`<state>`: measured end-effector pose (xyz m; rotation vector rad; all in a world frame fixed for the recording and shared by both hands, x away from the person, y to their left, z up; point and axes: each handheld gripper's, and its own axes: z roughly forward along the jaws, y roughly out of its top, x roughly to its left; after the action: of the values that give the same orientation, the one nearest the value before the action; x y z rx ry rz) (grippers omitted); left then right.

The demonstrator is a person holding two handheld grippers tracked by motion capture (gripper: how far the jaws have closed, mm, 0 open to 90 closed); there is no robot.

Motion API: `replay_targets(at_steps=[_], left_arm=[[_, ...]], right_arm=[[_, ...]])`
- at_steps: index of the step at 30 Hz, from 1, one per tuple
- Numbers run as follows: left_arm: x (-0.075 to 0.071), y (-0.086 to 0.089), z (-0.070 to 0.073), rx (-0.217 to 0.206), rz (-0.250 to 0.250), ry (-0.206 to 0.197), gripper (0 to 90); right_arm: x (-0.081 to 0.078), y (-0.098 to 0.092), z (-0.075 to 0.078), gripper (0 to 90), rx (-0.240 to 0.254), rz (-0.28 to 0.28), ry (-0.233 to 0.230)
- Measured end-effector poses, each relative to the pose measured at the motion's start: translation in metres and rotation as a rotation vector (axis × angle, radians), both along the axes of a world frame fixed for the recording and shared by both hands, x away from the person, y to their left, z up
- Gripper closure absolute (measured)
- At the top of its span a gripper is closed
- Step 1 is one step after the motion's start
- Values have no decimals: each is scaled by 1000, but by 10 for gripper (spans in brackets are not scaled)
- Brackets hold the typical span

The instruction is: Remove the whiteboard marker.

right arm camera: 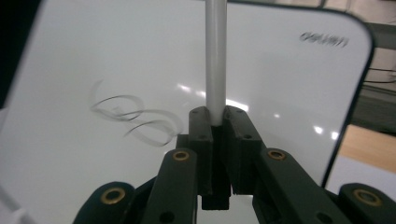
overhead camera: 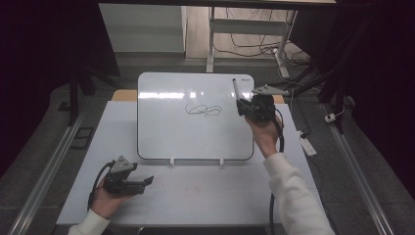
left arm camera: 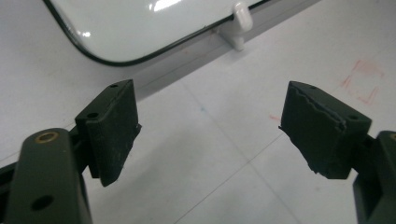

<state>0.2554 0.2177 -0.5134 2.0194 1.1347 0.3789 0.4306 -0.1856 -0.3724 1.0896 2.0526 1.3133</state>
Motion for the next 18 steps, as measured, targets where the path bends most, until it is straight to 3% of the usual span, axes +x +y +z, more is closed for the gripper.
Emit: replay_targets(at_steps=[1,7,14,18], left_arm=[[0,-3,2,-7,-3,-5,211],[3,-32,16,-17,-65,-33,213],[10,-57,25,-29,-114,-38,214],[19,-78,33,-65,-144,-60,231]], right_arm=[[-14,-3,-5,813,52,69,5],[-49,-4,-29,813,136,201,41],[-66,5,-48,812,147,294,67],[-71,13,-56,812,157,317,78]])
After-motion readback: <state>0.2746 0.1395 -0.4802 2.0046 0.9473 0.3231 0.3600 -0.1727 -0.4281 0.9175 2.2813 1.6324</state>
